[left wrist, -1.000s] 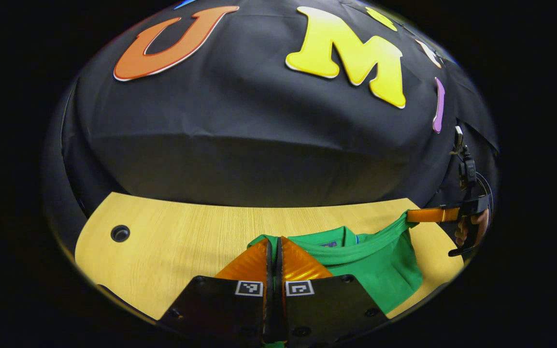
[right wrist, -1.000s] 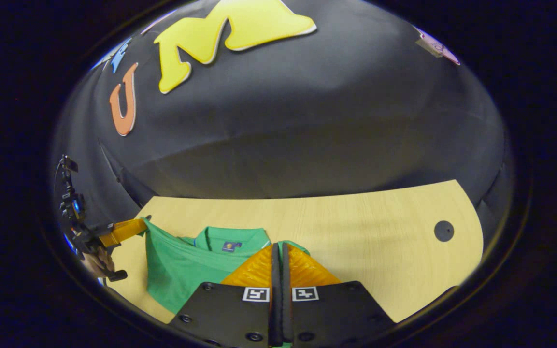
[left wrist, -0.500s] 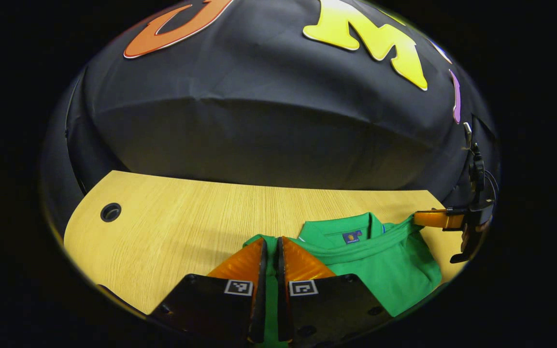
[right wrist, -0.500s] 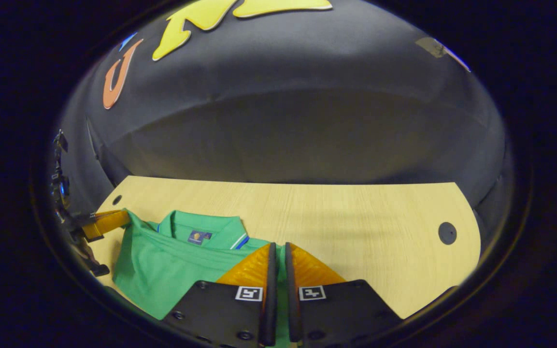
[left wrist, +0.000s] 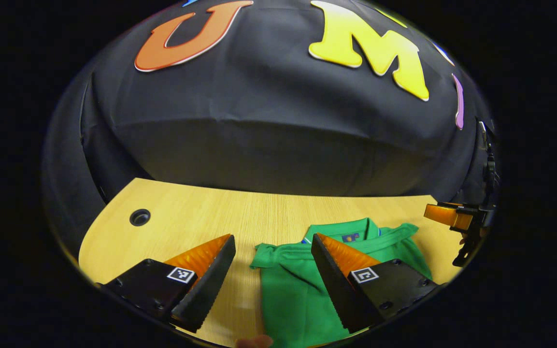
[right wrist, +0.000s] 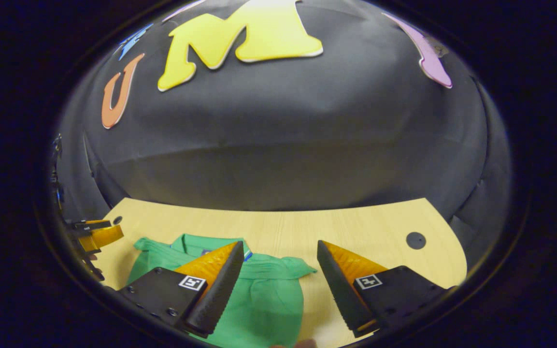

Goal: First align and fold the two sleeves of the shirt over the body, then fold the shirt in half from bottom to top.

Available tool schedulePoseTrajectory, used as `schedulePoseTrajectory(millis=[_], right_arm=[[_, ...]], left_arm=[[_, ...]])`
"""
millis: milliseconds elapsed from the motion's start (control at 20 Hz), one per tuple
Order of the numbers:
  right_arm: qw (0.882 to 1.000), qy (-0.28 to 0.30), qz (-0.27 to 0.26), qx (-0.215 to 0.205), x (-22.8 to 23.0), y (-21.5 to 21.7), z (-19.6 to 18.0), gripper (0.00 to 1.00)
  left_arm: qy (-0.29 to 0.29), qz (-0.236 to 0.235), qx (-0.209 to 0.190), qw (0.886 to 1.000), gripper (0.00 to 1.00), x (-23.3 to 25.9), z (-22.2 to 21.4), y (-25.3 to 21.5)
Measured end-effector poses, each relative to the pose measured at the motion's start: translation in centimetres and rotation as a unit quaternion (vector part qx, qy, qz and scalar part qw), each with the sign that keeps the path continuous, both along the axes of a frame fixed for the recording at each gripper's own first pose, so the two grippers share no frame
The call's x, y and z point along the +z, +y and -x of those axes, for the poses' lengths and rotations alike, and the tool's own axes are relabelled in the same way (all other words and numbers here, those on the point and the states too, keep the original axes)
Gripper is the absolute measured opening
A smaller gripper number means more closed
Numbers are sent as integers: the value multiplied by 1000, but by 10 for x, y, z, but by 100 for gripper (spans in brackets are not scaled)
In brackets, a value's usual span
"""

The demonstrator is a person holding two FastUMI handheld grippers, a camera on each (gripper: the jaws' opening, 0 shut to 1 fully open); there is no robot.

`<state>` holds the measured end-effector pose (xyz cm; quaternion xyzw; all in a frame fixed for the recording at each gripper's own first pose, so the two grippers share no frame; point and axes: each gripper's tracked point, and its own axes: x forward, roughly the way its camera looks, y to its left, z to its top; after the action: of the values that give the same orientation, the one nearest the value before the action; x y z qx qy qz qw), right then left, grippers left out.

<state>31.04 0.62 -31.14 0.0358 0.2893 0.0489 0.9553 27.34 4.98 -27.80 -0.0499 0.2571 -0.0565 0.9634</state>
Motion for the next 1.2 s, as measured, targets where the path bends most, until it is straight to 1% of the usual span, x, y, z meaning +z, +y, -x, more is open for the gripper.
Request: schedulePoseTrajectory(millis=[100, 200, 250, 300, 350, 400, 450, 500, 550, 600, 650, 800, 950, 1000, 1050, 1100, 1200], right_arm=[[1000, -23, 5, 1, 33, 4, 20, 93], [999, -44, 7, 5, 69, 10, 45, 93], [998, -55, 9, 6, 89, 13, 59, 96], [998, -68, 12, 7, 110, 15, 74, 96], [996, -83, 16, 6, 131, 16, 92, 93], [995, -99, 18, 5, 153, 16, 110, 96], [993, -117, 20, 2, 174, 19, 128, 93], [990, -136, 24, -2, 194, 21, 146, 96], [988, -153, 27, -5, 213, 22, 167, 96], [985, -172, 31, -5, 231, 24, 189, 92], [982, -185, 37, -5, 245, 26, 209, 93], [973, -225, 39, -12, 279, 31, 259, 92], [971, -235, 30, -18, 291, 42, 303, 92], [971, -237, 27, -16, 293, 47, 316, 93], [970, -242, 27, -18, 296, 48, 327, 96], [968, -249, 29, -21, 298, 48, 335, 93], [964, -261, 38, -28, 301, 45, 349, 92]], left_arm=[[-24, 0, 5, 1000, 100, 35, 15, 3], [-55, 6, 5, 998, 100, 81, 34, 2], [-73, 5, 4, 997, 100, 107, 46, 2], [-91, 0, 5, 996, 100, 131, 60, 3], [-107, -7, 7, 994, 99, 150, 74, 3], [-122, -13, 7, 992, 99, 169, 90, 2], [-135, -15, 7, 991, 99, 189, 107, 2], [-148, -13, 9, 989, 99, 205, 125, 2], [-162, -11, 11, 987, 99, 223, 144, 1], [-174, -11, 16, 985, 99, 238, 162, 1], [-185, -12, 17, 983, 99, 251, 180, 1], [-209, -24, 24, 977, 99, 273, 236, 4], [-212, -26, 26, 977, 99, 277, 286, 1], [-212, -26, 26, 977, 99, 277, 300, 0], [-211, -23, 23, 977, 99, 276, 310, -5], [-211, -20, 20, 977, 99, 276, 319, -9], [-218, -20, 14, 976, 99, 278, 332, -13]])
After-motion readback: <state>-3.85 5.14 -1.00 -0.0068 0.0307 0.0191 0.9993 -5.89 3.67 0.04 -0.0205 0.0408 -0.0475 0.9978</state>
